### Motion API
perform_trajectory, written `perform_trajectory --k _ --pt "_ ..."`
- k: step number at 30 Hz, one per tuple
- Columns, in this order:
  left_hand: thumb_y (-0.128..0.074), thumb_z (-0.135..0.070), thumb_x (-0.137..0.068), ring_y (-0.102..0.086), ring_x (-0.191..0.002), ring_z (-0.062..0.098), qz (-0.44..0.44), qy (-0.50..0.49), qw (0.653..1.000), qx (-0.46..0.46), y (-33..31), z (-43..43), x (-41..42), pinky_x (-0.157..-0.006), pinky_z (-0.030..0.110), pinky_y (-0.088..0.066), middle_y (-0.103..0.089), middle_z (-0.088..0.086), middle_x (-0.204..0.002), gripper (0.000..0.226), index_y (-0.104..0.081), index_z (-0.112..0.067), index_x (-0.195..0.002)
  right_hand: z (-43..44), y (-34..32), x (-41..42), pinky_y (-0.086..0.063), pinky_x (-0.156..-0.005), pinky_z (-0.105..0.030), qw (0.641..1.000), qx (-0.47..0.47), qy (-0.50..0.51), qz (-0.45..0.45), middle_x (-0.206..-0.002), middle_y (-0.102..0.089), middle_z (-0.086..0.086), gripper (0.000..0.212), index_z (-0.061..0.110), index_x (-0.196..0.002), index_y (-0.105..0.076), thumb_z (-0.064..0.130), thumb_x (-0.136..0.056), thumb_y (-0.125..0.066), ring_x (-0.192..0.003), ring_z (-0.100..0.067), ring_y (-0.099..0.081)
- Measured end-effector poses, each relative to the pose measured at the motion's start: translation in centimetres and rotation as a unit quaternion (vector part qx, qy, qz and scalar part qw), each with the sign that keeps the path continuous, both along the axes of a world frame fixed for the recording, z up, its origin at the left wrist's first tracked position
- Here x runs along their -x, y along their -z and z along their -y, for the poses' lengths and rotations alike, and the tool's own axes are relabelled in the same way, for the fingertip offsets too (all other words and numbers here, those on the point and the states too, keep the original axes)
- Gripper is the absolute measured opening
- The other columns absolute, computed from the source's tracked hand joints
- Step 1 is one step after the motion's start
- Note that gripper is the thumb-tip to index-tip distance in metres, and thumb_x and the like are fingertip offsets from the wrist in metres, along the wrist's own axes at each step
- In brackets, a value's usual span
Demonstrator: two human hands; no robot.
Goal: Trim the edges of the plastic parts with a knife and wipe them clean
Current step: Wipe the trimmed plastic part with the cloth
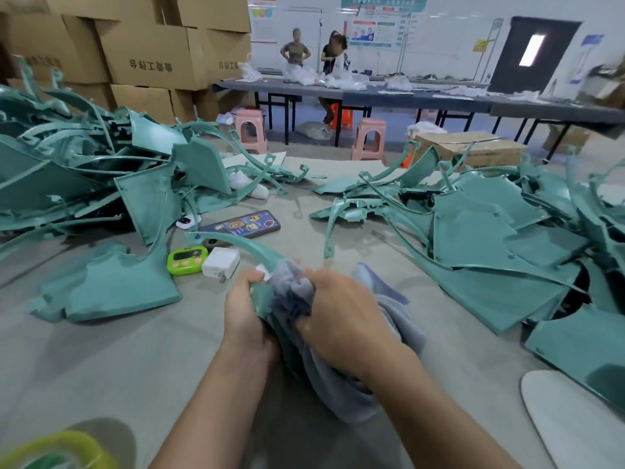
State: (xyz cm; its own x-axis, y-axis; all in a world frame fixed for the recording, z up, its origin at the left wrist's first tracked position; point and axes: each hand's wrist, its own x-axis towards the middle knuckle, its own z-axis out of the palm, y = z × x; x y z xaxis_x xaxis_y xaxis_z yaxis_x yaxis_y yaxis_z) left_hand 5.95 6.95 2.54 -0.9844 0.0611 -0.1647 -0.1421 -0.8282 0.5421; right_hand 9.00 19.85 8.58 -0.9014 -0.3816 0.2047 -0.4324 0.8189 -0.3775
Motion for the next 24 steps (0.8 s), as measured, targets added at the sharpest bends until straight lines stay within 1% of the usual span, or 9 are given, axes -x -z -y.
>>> perform_trajectory --k 2,7,8,10,12,15,19,22,24 --pt "-0.052 -0.032 -0.067 -0.064 -0.108 0.035 0.009 -0.007 1.0 -0.02 -0.2 1.1 0.1 -0.108 0.048 -0.046 -0.066 0.02 -0.129 0.067 -0.068 -0.003 -0.125 -1.0 0.0 -0.4 -0.034 -0.061 -0.03 0.995 -0.084 -0.027 0.041 -0.08 -0.053 0.006 0.021 0.033 -0.08 -0.05 0.023 -0.08 -0.068 -0.078 -0.02 -0.05" --pt "-0.061 -0.031 -0.054 -0.068 -0.109 0.034 -0.021 0.009 0.999 -0.023 -0.5 2.3 -0.3 -0.104 0.045 -0.046 -0.064 0.015 -0.135 0.071 -0.067 -0.011 -0.122 -3.4 -0.7 0.4 -0.027 -0.079 -0.037 0.989 -0.097 0.072 -0.084 -0.084 -0.052 0.009 0.017 0.032 -0.077 -0.051 0.026 -0.075 -0.068 -0.092 -0.024 -0.055" --pt "-0.06 -0.031 -0.055 -0.068 -0.11 0.033 -0.026 0.021 0.999 -0.032 -0.3 2.3 -0.4 -0.104 0.045 -0.045 -0.064 0.013 -0.136 0.067 -0.07 -0.012 -0.118 -4.1 -1.1 0.9 -0.029 -0.083 -0.039 0.984 -0.093 0.111 -0.103 -0.09 -0.058 0.01 0.015 0.035 -0.086 -0.058 0.026 -0.077 -0.065 -0.098 -0.024 -0.056" --pt "-0.054 -0.033 -0.062 -0.068 -0.113 0.032 -0.028 0.042 0.998 -0.034 -0.5 2.4 -0.7 -0.104 0.045 -0.046 -0.065 0.01 -0.136 0.057 -0.076 -0.012 -0.11 -5.7 -1.6 1.6 -0.03 -0.101 -0.038 0.969 -0.092 0.201 -0.11 -0.121 -0.064 0.006 0.059 0.035 -0.135 -0.053 0.019 -0.079 -0.062 -0.116 -0.024 -0.052" --pt "-0.051 -0.035 -0.065 -0.067 -0.114 0.033 -0.024 0.065 0.997 -0.03 -0.8 2.3 -0.9 -0.105 0.045 -0.044 -0.064 0.009 -0.137 0.059 -0.076 -0.013 -0.114 -6.0 -1.9 1.2 -0.027 -0.109 -0.033 0.96 0.036 0.208 -0.185 -0.127 -0.063 0.003 0.088 0.023 -0.156 -0.037 0.008 -0.074 -0.068 -0.121 -0.022 -0.049" --pt "-0.057 -0.034 -0.061 -0.063 -0.118 0.034 -0.04 0.098 0.994 -0.033 -1.0 2.2 -1.1 -0.109 0.045 -0.042 -0.065 0.011 -0.135 0.072 -0.068 -0.013 -0.129 -4.2 -1.4 -0.9 -0.03 -0.103 -0.011 0.94 0.197 0.12 -0.251 -0.122 -0.068 0.006 0.071 0.026 -0.146 -0.052 0.011 -0.078 -0.068 -0.116 -0.01 -0.052" --pt "-0.069 -0.026 -0.052 -0.07 -0.082 0.035 -0.066 0.157 0.985 0.01 -1.8 1.6 -1.6 -0.077 0.04 -0.06 -0.072 0.017 -0.095 0.046 -0.075 -0.008 -0.093 -2.6 0.1 -0.9 -0.045 -0.088 -0.022 0.953 0.268 0.126 0.056 -0.113 -0.069 0.016 0.045 0.041 -0.133 -0.055 0.043 -0.089 -0.067 -0.099 -0.006 -0.063" --pt "-0.044 -0.018 -0.073 -0.073 -0.075 0.031 -0.027 0.152 0.984 0.089 -2.0 0.9 -1.3 -0.065 0.033 -0.06 -0.075 0.017 -0.091 0.04 -0.078 -0.006 -0.09 -3.0 2.4 0.4 -0.046 -0.073 -0.031 0.868 0.417 0.129 0.237 -0.086 -0.07 -0.002 0.014 0.011 -0.095 -0.07 0.024 -0.094 -0.071 -0.079 -0.018 -0.062" --pt "-0.046 -0.016 -0.083 -0.075 -0.077 0.028 0.0 0.104 0.986 0.133 -1.7 0.4 -0.9 -0.06 0.03 -0.06 -0.077 0.014 -0.097 0.037 -0.077 -0.005 -0.101 -3.0 4.1 0.5 -0.039 -0.07 -0.033 0.815 0.501 0.156 0.247 -0.075 -0.062 -0.012 0.024 -0.004 -0.081 -0.066 0.014 -0.095 -0.068 -0.074 -0.021 -0.052"
